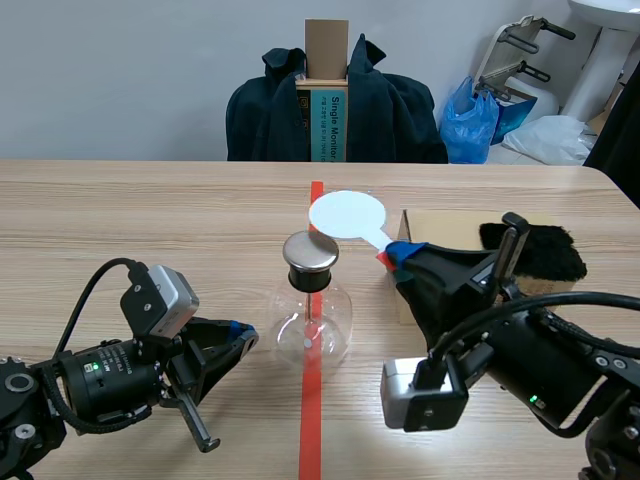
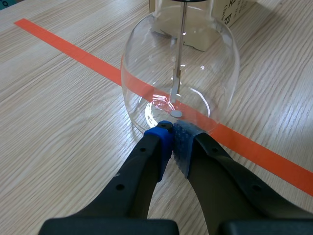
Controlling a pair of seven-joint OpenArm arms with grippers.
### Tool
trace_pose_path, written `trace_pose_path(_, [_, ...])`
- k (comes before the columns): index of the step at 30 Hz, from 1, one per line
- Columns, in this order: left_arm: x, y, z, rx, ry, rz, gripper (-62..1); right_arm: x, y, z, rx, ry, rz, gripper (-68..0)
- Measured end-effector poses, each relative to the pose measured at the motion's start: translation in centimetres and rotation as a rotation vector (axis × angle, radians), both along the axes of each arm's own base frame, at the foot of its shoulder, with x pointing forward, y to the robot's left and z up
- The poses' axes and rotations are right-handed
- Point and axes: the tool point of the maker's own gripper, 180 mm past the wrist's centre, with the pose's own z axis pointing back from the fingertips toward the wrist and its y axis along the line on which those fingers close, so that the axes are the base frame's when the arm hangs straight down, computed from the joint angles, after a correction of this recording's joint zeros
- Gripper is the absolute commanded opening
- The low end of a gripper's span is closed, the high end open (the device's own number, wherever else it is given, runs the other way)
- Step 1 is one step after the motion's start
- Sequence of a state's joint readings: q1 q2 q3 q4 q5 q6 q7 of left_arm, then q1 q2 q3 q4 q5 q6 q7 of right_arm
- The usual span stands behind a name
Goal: Do the electroscope experiment.
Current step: 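Move the plate toward and away from the electroscope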
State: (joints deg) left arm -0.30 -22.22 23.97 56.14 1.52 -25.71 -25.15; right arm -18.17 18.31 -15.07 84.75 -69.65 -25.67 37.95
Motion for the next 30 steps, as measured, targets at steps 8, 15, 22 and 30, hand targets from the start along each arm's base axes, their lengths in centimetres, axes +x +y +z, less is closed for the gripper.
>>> trace_pose_path(8, [0.0,0.0,0.0,0.000,0.000,0.000,-57.8,-1.6,1.4,-0.1,0.000,0.005,0.117,-66.9])
trace_pose_path(15, [0.0,0.0,0.0,0.000,0.000,0.000,-57.8,-2.1,1.8,-0.1,0.001,0.007,0.153,-66.9])
trace_pose_path(22, [0.0,0.0,0.0,0.000,0.000,0.000,-57.8,-2.1,1.7,-0.1,0.001,0.006,0.148,-66.9])
trace_pose_path(30, [0.0,0.0,0.0,0.000,0.000,0.000,-57.8,-0.2,0.2,0.2,0.021,0.004,0.012,-66.9])
